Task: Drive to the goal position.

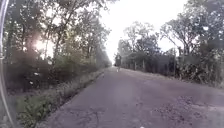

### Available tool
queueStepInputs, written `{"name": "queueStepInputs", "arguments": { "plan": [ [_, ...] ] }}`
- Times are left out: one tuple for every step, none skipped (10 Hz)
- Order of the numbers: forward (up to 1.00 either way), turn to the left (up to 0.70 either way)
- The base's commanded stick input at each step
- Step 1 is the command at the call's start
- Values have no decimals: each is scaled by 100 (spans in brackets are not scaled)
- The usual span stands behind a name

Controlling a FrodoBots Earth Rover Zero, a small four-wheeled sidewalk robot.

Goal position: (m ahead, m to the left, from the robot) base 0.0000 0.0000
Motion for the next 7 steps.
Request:
{"name": "queueStepInputs", "arguments": {
  "plan": [
    [10, 1],
    [10, 1],
    [10, 1],
    [10, 1],
    [10, 1],
    [10, 1],
    [10, 1]
  ]
}}
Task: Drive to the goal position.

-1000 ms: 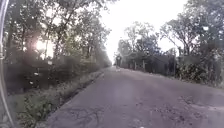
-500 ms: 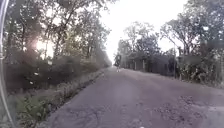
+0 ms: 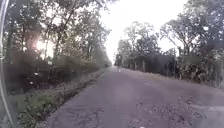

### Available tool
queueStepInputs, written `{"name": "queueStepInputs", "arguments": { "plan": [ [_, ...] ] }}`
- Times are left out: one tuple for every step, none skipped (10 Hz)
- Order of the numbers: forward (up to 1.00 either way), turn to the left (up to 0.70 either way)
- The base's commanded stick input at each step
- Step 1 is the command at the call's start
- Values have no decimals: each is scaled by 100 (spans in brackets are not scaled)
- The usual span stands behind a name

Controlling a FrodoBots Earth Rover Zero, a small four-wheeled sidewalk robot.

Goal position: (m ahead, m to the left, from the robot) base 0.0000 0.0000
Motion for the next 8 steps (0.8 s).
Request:
{"name": "queueStepInputs", "arguments": {
  "plan": [
    [10, 1],
    [10, 1],
    [10, 1],
    [10, 1],
    [10, 1],
    [10, 1],
    [10, 1],
    [10, 1]
  ]
}}
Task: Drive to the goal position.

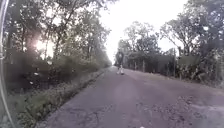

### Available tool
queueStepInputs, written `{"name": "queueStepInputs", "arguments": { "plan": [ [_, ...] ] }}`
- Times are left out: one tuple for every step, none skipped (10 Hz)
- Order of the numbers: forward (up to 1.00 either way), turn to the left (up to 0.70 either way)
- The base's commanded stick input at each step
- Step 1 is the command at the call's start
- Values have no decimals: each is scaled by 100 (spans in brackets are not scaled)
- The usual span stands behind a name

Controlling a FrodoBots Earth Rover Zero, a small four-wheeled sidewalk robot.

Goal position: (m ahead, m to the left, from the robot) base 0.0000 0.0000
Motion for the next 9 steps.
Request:
{"name": "queueStepInputs", "arguments": {
  "plan": [
    [10, 1],
    [10, 1],
    [10, 1],
    [10, 1],
    [11, 1],
    [11, 1],
    [11, 1],
    [10, 1],
    [10, 1]
  ]
}}
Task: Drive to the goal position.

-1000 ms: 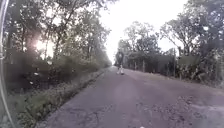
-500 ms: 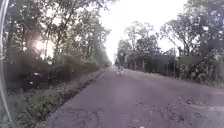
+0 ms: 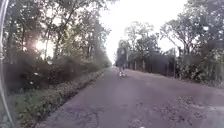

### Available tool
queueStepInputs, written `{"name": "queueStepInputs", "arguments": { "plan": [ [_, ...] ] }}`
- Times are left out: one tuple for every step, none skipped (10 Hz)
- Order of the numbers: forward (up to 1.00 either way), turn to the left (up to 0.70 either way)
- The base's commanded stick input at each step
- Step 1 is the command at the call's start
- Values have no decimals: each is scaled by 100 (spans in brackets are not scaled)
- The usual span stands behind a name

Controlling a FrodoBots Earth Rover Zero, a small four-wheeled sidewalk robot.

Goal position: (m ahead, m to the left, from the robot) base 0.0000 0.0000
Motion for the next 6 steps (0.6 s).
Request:
{"name": "queueStepInputs", "arguments": {
  "plan": [
    [10, 1],
    [11, 1],
    [11, 1],
    [10, 1],
    [10, 1],
    [10, 1]
  ]
}}
